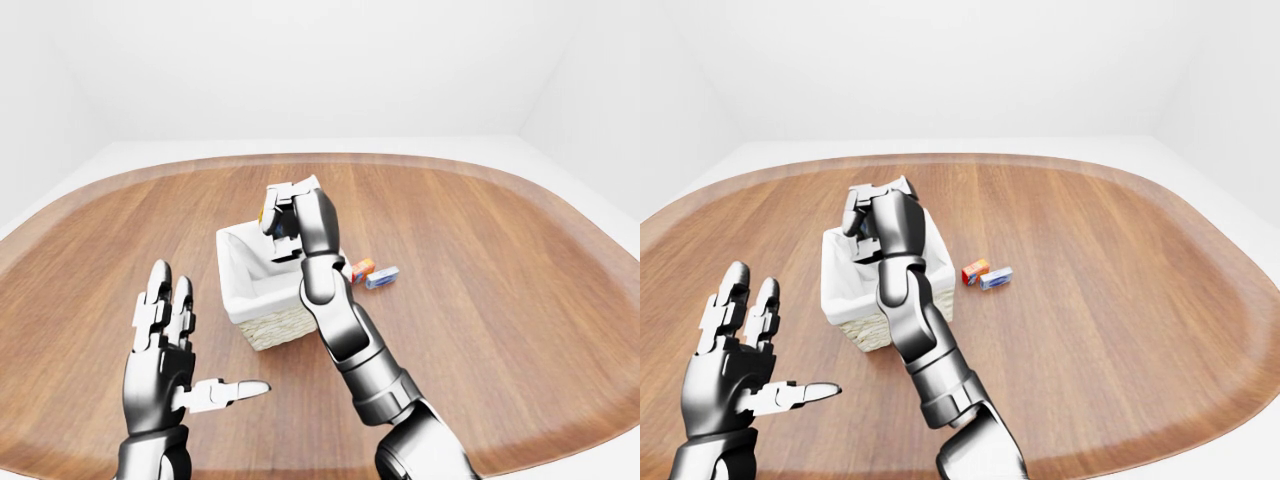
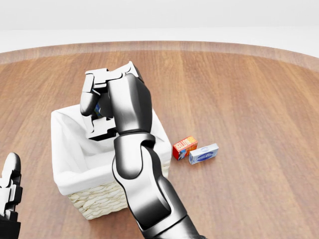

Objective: Pick up the alphabet soup and put it in the basket.

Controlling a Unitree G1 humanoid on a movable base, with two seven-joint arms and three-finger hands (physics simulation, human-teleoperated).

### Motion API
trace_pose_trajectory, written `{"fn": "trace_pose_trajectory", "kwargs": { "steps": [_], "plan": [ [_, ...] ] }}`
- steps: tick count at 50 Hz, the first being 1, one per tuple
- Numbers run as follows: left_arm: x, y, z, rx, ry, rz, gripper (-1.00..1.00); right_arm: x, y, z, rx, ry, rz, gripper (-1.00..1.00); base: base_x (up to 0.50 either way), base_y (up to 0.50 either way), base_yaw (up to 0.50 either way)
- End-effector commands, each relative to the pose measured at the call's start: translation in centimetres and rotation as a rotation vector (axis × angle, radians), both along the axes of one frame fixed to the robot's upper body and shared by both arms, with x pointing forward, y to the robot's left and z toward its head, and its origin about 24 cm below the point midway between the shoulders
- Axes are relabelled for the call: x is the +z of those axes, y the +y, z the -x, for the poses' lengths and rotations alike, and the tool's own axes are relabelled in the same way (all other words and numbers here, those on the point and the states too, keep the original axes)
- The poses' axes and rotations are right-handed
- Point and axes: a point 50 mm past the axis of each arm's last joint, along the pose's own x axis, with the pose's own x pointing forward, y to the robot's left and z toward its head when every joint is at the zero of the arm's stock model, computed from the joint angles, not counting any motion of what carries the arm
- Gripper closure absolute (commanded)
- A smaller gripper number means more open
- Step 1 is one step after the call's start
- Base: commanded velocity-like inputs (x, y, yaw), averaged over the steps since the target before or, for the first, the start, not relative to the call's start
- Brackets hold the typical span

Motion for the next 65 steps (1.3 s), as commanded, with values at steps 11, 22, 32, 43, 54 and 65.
{"fn": "trace_pose_trajectory", "kwargs": {
  "steps": [11,22,32,43,54,65],
  "plan": [
    [0.4,0.1,0.6,-0.013,-0.016,0.011,-1.0,-2.0,2.5,-3.3,-0.063,0.133,0.13,1.0,0.0,0.0,0.0],
    [0.6,0.2,0.6,-0.012,-0.029,0.013,-1.0,-4.1,3.1,-4.3,-0.055,0.263,0.249,1.0,0.0,0.0,0.0],
    [0.7,0.2,0.6,-0.012,-0.034,0.012,-1.0,-5.0,3.1,-4.4,-0.054,0.296,0.302,1.0,0.0,0.0,0.0],
    [0.9,0.4,0.7,-0.011,-0.045,0.014,-1.0,-6.0,3.0,-4.2,-0.058,0.309,0.364,1.0,0.0,0.0,0.0],
    [1.0,0.4,0.8,-0.013,-0.049,0.014,-1.0,-6.9,2.8,-4.0,-0.06,0.321,0.405,1.0,0.0,0.0,0.0],
    [1.0,0.4,0.8,-0.015,-0.047,0.015,-1.0,-7.2,2.8,-3.9,-0.06,0.321,0.426,0.89,0.0,0.0,0.0]
  ]
}}
